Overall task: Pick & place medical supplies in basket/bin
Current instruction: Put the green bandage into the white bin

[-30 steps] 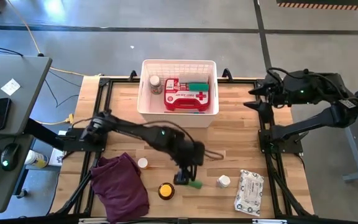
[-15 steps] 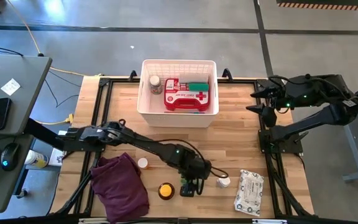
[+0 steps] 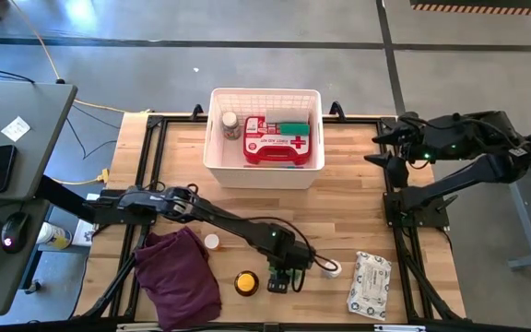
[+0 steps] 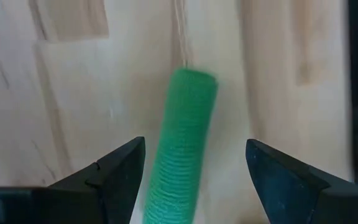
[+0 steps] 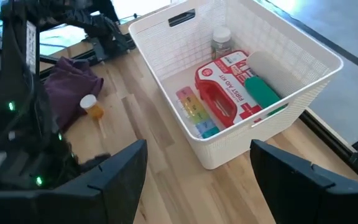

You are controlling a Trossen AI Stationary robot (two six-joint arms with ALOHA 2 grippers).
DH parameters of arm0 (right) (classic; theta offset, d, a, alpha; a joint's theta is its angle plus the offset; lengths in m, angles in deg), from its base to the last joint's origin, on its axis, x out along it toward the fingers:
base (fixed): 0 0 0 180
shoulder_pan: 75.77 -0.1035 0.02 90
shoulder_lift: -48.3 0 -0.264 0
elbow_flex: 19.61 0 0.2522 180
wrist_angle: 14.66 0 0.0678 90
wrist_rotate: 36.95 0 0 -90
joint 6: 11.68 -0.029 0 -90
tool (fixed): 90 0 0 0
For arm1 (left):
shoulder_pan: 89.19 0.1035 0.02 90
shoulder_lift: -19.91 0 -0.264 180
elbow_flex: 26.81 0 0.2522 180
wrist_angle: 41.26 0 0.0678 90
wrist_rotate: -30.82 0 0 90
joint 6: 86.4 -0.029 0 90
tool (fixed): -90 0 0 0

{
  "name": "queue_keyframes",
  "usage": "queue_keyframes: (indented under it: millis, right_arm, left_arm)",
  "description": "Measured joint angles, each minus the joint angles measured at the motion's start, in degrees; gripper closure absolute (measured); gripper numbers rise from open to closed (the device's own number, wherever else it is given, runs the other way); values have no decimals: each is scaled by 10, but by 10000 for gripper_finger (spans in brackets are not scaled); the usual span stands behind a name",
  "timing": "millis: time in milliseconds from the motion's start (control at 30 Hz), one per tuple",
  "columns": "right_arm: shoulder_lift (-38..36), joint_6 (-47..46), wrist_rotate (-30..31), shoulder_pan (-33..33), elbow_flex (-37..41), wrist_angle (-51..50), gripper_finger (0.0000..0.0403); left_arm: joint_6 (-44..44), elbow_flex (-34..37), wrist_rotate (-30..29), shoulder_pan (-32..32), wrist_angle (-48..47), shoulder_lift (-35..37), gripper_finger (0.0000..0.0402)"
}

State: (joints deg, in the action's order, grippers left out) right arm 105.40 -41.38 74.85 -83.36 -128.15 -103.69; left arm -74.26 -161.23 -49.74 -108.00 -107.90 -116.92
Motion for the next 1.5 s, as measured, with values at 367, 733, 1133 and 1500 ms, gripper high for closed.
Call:
queue_keyframes:
  millis: [367,733,1133,1500]
  right_arm:
    - [2,-24,12,-1,0,0,128]
    - [2,-26,3,-1,0,0,128]
    - [3,-25,45,-1,0,6,128]
    - [7,-54,90,-1,0,29,128]
  left_arm:
    - [8,-1,-32,-1,-18,-28,120]
    - [-3,-30,-34,22,-21,-32,277]
    - [-27,-128,-22,95,-92,60,321]
    - [-201,-127,-111,181,-139,190,319]
